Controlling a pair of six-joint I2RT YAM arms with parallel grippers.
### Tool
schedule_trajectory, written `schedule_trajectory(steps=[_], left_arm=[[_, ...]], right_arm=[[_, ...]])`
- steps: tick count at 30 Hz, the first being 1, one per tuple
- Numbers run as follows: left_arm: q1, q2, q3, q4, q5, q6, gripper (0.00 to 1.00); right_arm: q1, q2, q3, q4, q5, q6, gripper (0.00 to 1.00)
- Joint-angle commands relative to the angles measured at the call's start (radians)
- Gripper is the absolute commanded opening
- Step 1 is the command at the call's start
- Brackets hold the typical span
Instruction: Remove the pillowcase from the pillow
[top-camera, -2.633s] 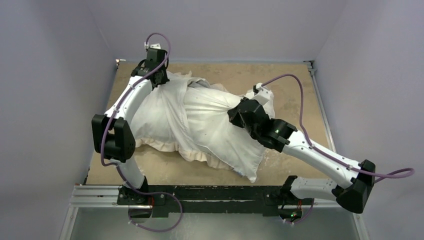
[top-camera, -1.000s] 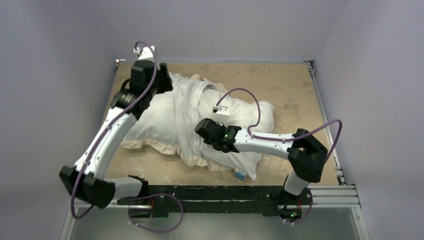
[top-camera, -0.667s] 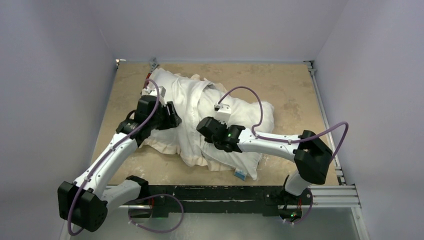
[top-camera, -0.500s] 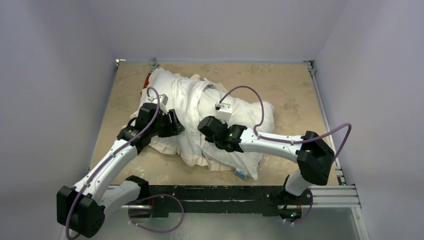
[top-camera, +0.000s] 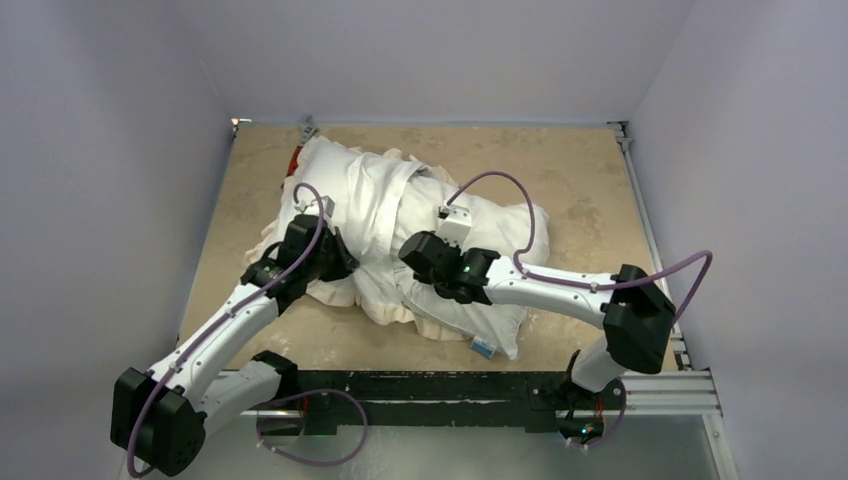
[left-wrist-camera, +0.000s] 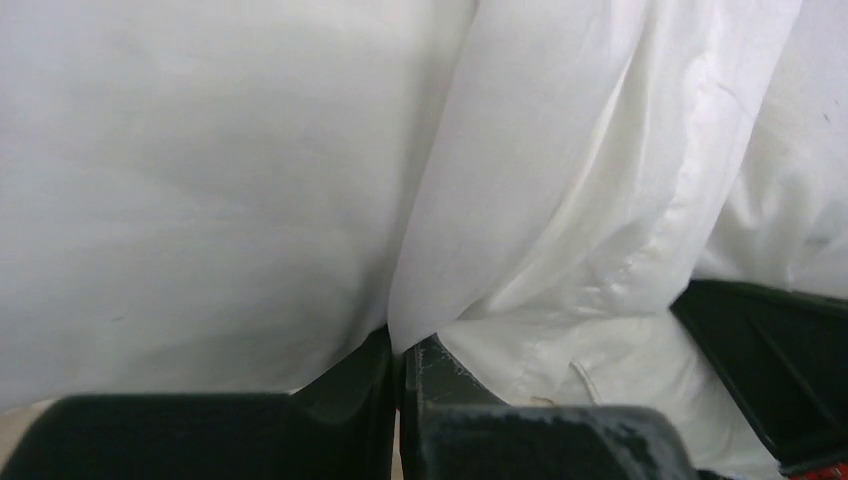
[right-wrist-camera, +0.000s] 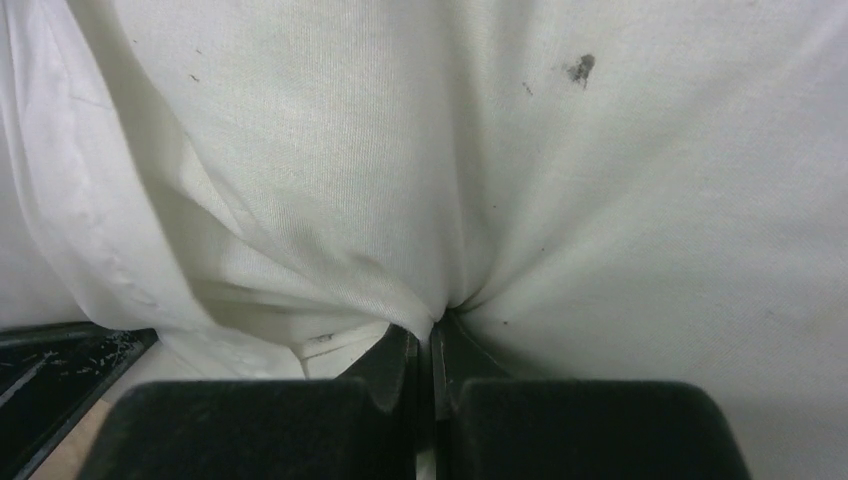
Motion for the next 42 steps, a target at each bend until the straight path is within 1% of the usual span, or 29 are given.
schedule_trajectory(steps=[1,4,7,11,13,15,18,20,22,25,27,30,32,33,36,37,39,42], left_arm=[[0.001,-0.086,0.073,-0.044,-0.387,-0.047,0.0],[0.001,-0.167,0.066,-0.078,-0.616,-0.134,0.0],[0.001,-0.25,0.058,-0.112,-0.778,-0.208,0.0],[0.001,-0.321,0.051,-0.186,-0.955,-0.304,0.0],[0.001,-0.344,0.052,-0.241,-1.035,-0.372,0.0],[0.002,-0.368,0.046,-0.303,-1.11,-0.456,0.0],[0.002,-0.4,0.028,-0.382,-1.194,-0.583,0.01],[0.001,-0.409,0.014,-0.375,-1.197,-0.59,0.02],[0.001,-0.399,0.013,-0.359,-1.166,-0.565,0.02],[0.001,-0.366,0.031,-0.375,-1.13,-0.549,0.04],[0.001,-0.355,0.049,-0.364,-1.095,-0.492,0.06],[0.001,-0.359,0.089,-0.351,-1.036,-0.391,0.14],[0.001,-0.369,0.126,-0.36,-1.015,-0.339,0.24],[0.001,-0.376,0.153,-0.348,-0.999,-0.287,0.33],[0.001,-0.384,0.224,-0.276,-0.916,-0.111,0.54],[0.001,-0.379,0.252,-0.253,-0.88,-0.062,0.59],[0.001,-0.346,0.322,-0.226,-0.816,0.026,0.65],[0.001,-0.267,0.424,-0.212,-0.759,0.111,0.68]], right_arm=[[-0.024,-0.108,-0.004,-0.153,0.119,0.093,0.0],[-0.046,-0.203,0.0,-0.166,0.13,0.11,0.0],[-0.105,-0.338,-0.012,-0.157,0.124,0.111,0.0],[-0.174,-0.524,-0.038,-0.069,0.101,0.032,0.0],[-0.191,-0.589,-0.041,-0.055,0.098,0.025,0.0],[-0.194,-0.624,-0.037,-0.05,0.098,0.016,0.0],[-0.195,-0.632,-0.035,-0.031,0.075,-0.024,0.0],[-0.195,-0.622,-0.041,-0.001,0.044,-0.068,0.0],[-0.195,-0.615,-0.05,0.031,0.012,-0.107,0.0],[-0.195,-0.613,-0.065,0.104,-0.05,-0.195,0.0],[-0.195,-0.608,-0.079,0.175,-0.141,-0.287,0.01],[-0.195,-0.576,-0.095,0.238,-0.278,-0.379,0.05],[-0.195,-0.54,-0.099,0.257,-0.294,-0.407,0.06],[-0.195,-0.52,-0.1,0.258,-0.307,-0.416,0.05],[-0.195,-0.463,-0.099,0.252,-0.347,-0.441,0.05],[-0.195,-0.443,-0.096,0.251,-0.364,-0.454,0.06],[-0.194,-0.408,-0.085,0.251,-0.378,-0.472,0.06],[-0.192,-0.395,-0.07,0.25,-0.388,-0.493,0.1]])
